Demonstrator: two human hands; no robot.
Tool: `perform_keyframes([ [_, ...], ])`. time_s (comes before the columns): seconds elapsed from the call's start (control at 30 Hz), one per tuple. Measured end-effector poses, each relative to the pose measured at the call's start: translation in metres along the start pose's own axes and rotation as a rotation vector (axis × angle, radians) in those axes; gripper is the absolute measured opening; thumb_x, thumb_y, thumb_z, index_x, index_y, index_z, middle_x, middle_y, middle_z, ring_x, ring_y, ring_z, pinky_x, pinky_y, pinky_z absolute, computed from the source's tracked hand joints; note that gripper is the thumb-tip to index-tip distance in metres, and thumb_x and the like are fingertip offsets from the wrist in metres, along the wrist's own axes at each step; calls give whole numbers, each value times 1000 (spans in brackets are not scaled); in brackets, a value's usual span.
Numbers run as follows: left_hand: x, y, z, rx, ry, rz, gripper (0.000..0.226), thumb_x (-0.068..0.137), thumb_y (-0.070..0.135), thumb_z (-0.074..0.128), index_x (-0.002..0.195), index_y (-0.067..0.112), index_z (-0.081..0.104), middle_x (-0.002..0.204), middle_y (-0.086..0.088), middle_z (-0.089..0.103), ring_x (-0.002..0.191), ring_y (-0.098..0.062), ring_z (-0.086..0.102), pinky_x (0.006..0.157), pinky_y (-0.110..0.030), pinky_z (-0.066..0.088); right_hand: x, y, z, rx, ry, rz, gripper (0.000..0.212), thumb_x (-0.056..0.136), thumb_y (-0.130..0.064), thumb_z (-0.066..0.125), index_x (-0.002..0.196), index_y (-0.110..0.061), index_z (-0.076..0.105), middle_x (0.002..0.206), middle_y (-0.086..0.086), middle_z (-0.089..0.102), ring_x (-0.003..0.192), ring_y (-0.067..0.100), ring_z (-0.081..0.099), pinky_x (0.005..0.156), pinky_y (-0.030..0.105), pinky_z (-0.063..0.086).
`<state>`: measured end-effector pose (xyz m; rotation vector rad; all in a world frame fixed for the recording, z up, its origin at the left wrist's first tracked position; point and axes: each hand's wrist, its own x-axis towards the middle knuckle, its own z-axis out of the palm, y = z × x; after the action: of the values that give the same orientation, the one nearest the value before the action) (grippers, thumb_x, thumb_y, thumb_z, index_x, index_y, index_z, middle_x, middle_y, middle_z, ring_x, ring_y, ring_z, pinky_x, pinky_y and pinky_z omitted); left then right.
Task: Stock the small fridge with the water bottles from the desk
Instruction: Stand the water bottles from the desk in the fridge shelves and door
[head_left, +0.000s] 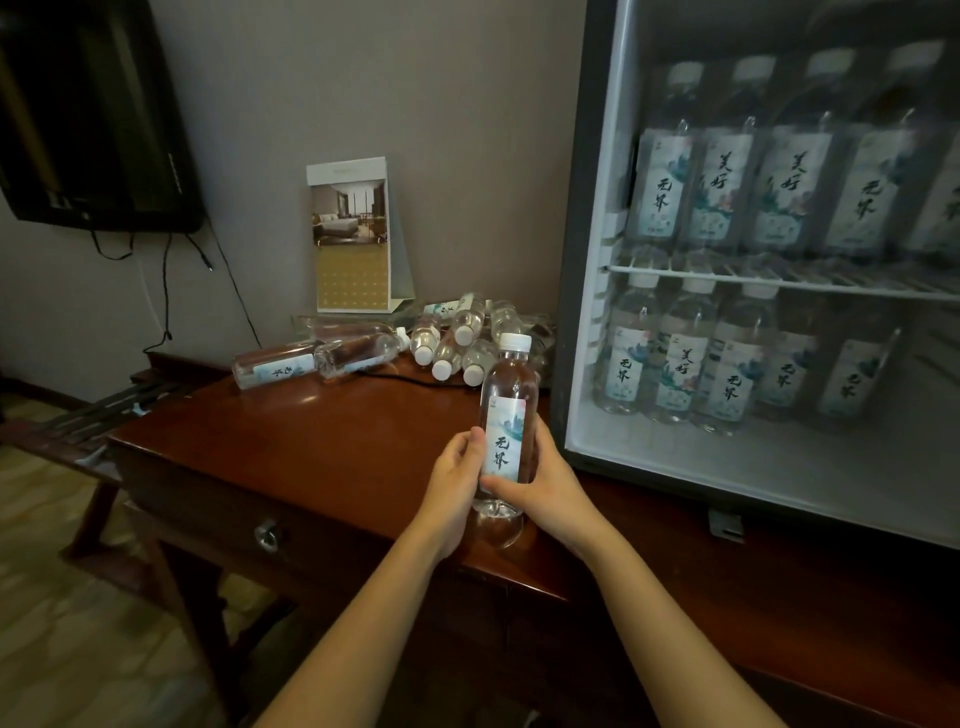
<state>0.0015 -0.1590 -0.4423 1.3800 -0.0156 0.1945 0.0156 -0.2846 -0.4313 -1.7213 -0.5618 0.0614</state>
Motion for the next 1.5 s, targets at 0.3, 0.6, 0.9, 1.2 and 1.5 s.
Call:
perform_keyframes([
  [0.3,-10,9,11,59,-169,19,43,76,48,59,107,20,66,106,-7,71,100,-22,67,85,-34,54,-30,-12,-30,-193,14,-46,86,73,-19,75,139,-40,24,109,-23,56,101,-4,59,74,13,52],
  [0.6,-8,39,112,38,-344,168,35,74,44,61,104,28,63,101,8,72,98,-11,67,76,-20,53,-65,-29,-106,-174,274,-106,90,78,-11,73,146,-31,17,113,-23,57,100,-8,59,74,10,49],
  [0.9,3,28,217,134,-483,139,38,95,25,50,133,27,47,116,12,60,108,-4,56,95,-27,46,-85,-15,-189,-285,600,-52,84,79,-15,72,145,-31,23,129,-12,53,114,0,51,91,19,45],
  [1.2,40,0,251,177,-393,218,47,90,10,58,134,24,46,102,22,58,89,16,56,71,-4,46,-70,4,-227,-216,619,-37,82,82,-16,70,146,-25,20,138,-8,47,123,1,47,101,22,40],
  [1.5,83,-27,255,462,-205,490,37,86,-1,59,121,13,61,111,-3,68,99,-9,63,82,-4,43,-26,23,-255,-187,660,74,65,80,-12,71,137,-14,39,131,4,55,119,18,53,101,38,44],
])
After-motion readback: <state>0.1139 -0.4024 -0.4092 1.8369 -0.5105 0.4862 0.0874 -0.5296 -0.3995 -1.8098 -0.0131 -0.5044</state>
